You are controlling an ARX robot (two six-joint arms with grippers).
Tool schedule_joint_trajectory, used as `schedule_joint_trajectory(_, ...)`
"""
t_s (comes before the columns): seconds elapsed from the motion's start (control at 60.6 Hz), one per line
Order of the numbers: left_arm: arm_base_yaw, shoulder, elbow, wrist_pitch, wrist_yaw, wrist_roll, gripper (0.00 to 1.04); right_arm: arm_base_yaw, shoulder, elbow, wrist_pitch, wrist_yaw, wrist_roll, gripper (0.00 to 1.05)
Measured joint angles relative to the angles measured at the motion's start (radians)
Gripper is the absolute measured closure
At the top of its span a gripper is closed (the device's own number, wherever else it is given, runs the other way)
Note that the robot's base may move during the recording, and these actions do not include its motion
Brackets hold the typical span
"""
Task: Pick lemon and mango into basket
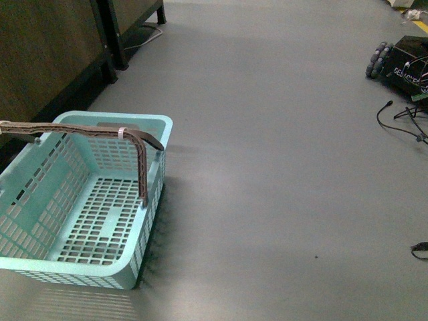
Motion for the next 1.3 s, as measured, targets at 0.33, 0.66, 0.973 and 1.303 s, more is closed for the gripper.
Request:
schedule_joint_trajectory(0.33,0.000,0.000,0.000,0.000,0.000,0.000,0.07,0.000,0.000,0.000,0.000,0.000,0.000,0.09)
schedule_joint_trajectory(0.66,0.038,0.629,0.200,-0.235,0.034,-0.445,0.07,0.000,0.000,0.000,0.000,0.000,0.000,0.09)
schedule_joint_trajectory(0.973,0.122,1.400,0.383,0.453,0.040,-0.707,0.07,0.000,0.000,0.000,0.000,0.000,0.000,0.09)
schedule_joint_trajectory(1.303,0.080,1.929,0.714,0.616,-0.053,-1.083,0.07,0.000,0.000,0.000,0.000,0.000,0.000,0.09)
